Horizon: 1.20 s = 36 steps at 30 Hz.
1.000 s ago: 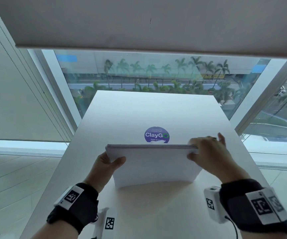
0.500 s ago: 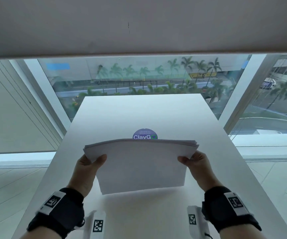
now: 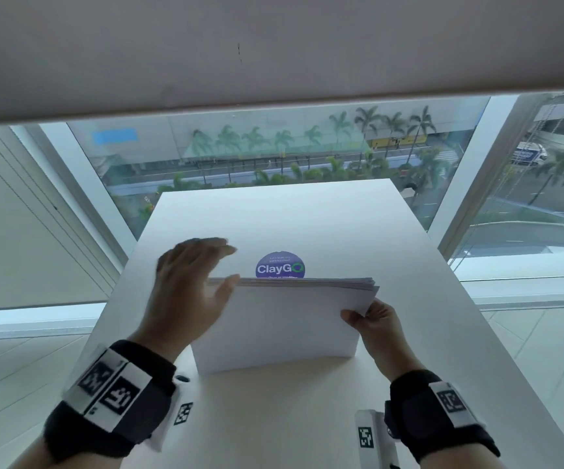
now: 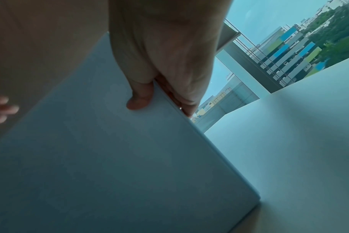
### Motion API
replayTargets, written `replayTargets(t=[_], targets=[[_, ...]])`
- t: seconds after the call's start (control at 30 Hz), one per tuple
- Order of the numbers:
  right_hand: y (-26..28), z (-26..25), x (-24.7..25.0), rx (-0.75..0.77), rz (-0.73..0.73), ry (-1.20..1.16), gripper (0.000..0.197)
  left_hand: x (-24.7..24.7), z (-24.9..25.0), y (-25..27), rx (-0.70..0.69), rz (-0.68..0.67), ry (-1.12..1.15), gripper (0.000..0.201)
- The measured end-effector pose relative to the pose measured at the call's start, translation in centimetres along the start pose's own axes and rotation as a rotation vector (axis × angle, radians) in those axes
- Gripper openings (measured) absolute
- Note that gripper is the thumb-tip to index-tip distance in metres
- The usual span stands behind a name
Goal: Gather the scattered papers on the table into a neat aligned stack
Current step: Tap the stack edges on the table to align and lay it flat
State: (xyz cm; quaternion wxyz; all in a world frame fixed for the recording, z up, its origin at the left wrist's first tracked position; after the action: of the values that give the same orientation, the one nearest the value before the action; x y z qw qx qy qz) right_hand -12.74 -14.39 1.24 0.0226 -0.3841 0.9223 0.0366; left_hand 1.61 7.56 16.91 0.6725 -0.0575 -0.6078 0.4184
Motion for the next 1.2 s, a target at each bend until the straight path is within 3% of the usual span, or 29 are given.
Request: replayTargets(t=[0.13, 0.23, 0.3, 0.43, 0.57, 0.7, 0.8, 0.87, 0.97, 1.07, 1.13, 1.2], targets=[[-0.1, 0.0, 0.0, -0.001, -0.012, 0.015, 0.037, -3.8, 7.3, -0.5, -0.229, -0.185, 0.077, 0.051], [0.0, -0.1, -0.1, -0.005, -0.031, 0.036, 0.037, -7.9, 10.2, 0.3, -0.276, -0.590, -0.098, 0.072], [0.2, -0.2, -0.1, -0.015, -0.045, 0.026, 0.036, -8.9, 10.7, 0.8, -0.256, -0.730, -0.164, 0.079], [0.3, -0.4, 0.0, -0.020, -0.060, 0.014, 0.031, -8.1, 12.1, 0.1, -0.314, -0.581, -0.138, 0.082], [0.3, -0.3, 0.0, -0.035, -0.057, 0.002, 0.020, -9.5, 12.3, 0.7, -0.295, -0.746, -0.175, 0.080], [0.3, -0.5, -0.1, -0.015, -0.068, 0.005, 0.031, -8.3, 12.6, 0.1, -0.308, -0.601, -0.107, 0.074], [0.3, -0.5, -0.1, -0.026, -0.071, -0.007, 0.031, -9.0, 12.2, 0.2, -0.322, -0.656, -0.203, 0.078], [0.5, -0.5, -0.1, -0.036, -0.073, -0.017, 0.030, -9.2, 11.2, 0.6, -0.254, -0.708, -0.198, 0.082], [0.5, -0.3, 0.0, -0.053, -0.053, -0.050, 0.030, -7.4, 9.6, 0.1, -0.193, -0.533, -0.097, 0.086], [0.5, -0.1, 0.1, -0.053, -0.038, -0.042, 0.033, -5.4, 5.3, 0.6, -0.033, -0.402, -0.089, 0.079], [0.5, -0.1, 0.1, -0.052, -0.040, -0.045, 0.033, -4.3, 1.9, 1.7, 0.073, -0.435, -0.119, 0.083], [0.7, -0.3, -0.1, -0.043, -0.044, -0.043, 0.031, -4.0, -0.5, 3.2, 0.089, -0.564, -0.208, 0.099]])
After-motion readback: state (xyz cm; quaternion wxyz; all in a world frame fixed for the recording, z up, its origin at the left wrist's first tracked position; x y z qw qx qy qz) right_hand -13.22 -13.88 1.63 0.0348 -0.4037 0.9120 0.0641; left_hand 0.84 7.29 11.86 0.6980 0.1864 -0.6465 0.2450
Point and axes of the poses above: each hand's wrist, its own y-axis away from the middle knuckle, its own x-axis out of the back of the hand, z = x × y, the point moved 6 cm from there along -y, towards the middle knuckle
